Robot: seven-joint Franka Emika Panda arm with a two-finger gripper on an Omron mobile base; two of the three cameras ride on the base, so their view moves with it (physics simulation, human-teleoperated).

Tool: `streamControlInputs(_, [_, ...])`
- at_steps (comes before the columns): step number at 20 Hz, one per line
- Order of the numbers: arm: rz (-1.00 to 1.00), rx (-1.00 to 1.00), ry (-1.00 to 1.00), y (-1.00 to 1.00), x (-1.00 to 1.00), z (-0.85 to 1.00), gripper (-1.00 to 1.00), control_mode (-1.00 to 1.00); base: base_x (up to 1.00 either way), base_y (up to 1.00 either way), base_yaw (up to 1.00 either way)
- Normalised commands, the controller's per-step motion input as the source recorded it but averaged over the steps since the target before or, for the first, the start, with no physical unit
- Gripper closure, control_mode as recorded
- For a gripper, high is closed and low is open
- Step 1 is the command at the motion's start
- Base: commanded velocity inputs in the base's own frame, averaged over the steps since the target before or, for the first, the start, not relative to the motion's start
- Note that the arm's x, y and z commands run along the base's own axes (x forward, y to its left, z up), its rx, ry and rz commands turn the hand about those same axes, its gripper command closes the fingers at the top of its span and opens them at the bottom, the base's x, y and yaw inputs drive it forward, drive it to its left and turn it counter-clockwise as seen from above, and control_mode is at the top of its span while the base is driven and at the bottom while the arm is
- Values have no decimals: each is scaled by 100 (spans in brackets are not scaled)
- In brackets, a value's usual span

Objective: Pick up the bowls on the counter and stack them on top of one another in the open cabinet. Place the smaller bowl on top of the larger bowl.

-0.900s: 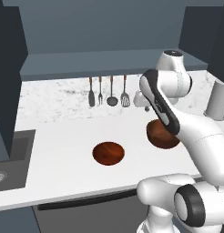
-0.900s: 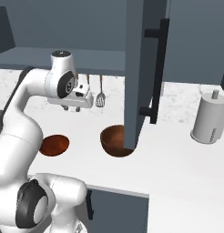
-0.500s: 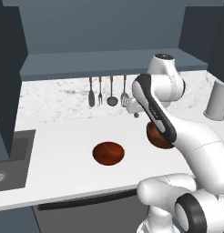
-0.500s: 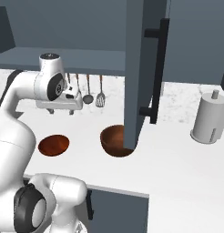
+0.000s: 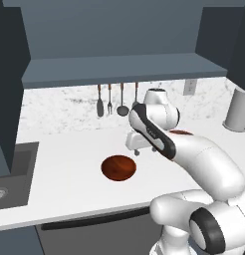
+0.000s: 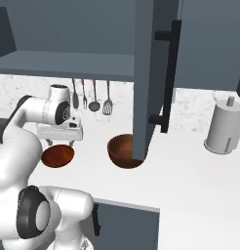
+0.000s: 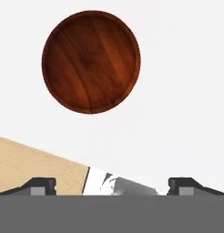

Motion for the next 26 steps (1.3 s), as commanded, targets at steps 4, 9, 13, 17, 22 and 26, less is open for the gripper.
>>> streamControlInputs(4, [0, -4, 7, 8, 35, -62, -100, -100, 0, 0, 0])
streamControlInputs(9, [0, 0, 0, 0, 10, -45, -100, -100, 0, 0, 0])
streamControlInputs(13, [-3, 0, 0, 8, 12, -42, -100, -100, 0, 0, 0])
streamControlInputs(17, [-4, 0, 0, 6, 28, -32, -100, -100, 0, 0, 0])
streamControlInputs(22, [-7, 0, -3, 6, 43, -16, -100, -100, 0, 0, 0])
streamControlInputs(26, [-8, 0, -7, 0, 33, -19, -100, -100, 0, 0, 0])
